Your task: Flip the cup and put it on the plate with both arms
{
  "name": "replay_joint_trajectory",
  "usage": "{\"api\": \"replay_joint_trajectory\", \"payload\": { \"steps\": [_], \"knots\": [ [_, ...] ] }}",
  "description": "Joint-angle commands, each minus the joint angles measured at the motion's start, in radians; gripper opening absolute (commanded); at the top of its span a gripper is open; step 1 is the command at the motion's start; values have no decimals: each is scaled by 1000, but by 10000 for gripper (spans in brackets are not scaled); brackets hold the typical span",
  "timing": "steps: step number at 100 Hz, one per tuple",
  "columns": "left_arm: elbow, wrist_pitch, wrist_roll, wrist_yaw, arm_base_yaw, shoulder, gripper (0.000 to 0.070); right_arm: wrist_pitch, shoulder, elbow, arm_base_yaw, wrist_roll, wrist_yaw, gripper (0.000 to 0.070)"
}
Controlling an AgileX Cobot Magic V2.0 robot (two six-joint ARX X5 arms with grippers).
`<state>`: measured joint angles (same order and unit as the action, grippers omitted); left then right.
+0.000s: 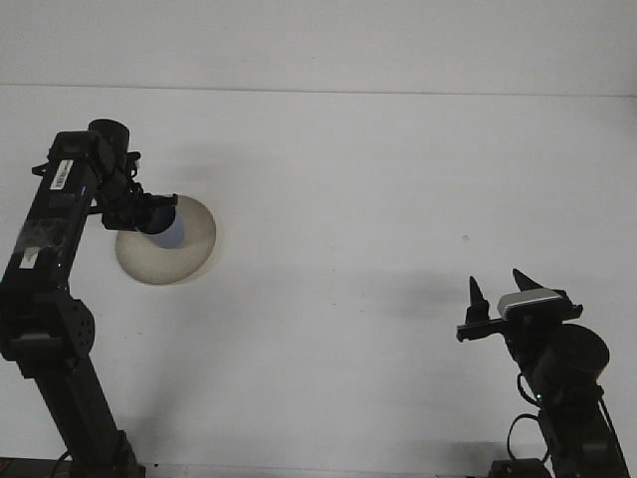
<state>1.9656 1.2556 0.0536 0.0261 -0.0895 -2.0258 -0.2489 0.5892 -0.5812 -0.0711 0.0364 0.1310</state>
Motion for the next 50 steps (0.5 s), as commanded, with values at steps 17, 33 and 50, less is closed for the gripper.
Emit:
{"api": "replay_joint_trajectory", "payload": {
  "steps": [17,33,50],
  "knots": [
    [16,0,0,4,-11,-23,33,11,0,-9,-2,-14,0,485],
    [8,-2,0,4,-16,-23,35,11,0,-9,-2,-14,0,485],
    [-3,-10,6,4,-26,-23,75,11,0,-9,-2,-14,0,485]
  ]
}}
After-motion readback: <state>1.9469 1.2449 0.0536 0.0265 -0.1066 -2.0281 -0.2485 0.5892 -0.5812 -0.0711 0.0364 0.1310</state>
